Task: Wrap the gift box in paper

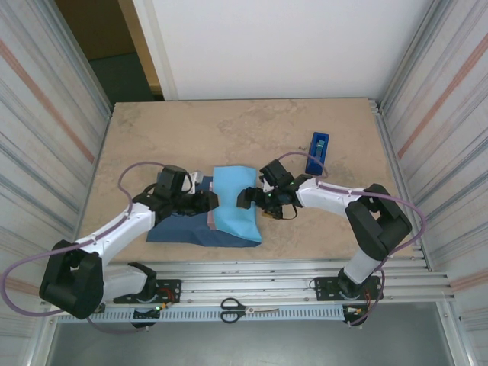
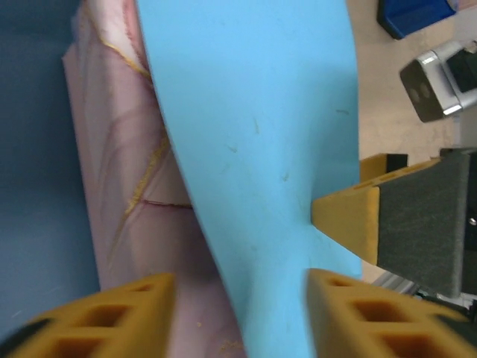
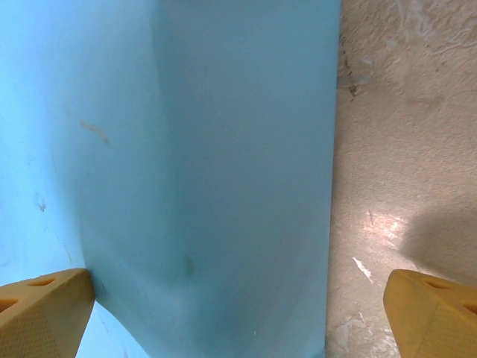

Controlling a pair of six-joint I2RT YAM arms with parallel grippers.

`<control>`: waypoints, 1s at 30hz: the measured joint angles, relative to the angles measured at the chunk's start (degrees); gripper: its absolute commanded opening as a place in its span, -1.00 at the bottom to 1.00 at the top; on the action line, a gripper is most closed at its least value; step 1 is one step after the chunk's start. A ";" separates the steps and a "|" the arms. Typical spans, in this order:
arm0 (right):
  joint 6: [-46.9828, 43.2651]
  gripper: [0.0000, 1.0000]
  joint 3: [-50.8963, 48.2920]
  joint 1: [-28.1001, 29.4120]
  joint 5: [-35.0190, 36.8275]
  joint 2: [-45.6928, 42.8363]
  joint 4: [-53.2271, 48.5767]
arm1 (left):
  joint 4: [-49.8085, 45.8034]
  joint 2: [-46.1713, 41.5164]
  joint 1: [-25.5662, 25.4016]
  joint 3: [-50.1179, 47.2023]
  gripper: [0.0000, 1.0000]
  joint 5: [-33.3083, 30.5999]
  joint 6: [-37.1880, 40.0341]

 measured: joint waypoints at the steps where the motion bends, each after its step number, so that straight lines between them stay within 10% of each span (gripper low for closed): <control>1: 0.17 0.96 0.00 0.20 0.24 0.00 0.04 | -0.55 0.00 0.20 0.46 0.67 -0.85 0.02; 15: 0.85 0.96 0.00 0.72 1.55 -0.09 0.07 | -2.93 10.97 2.67 7.02 0.86 2.25 2.64; 30: 2.19 0.96 0.55 1.44 2.34 -0.09 0.39 | -3.13 13.99 2.67 4.33 0.18 5.75 7.63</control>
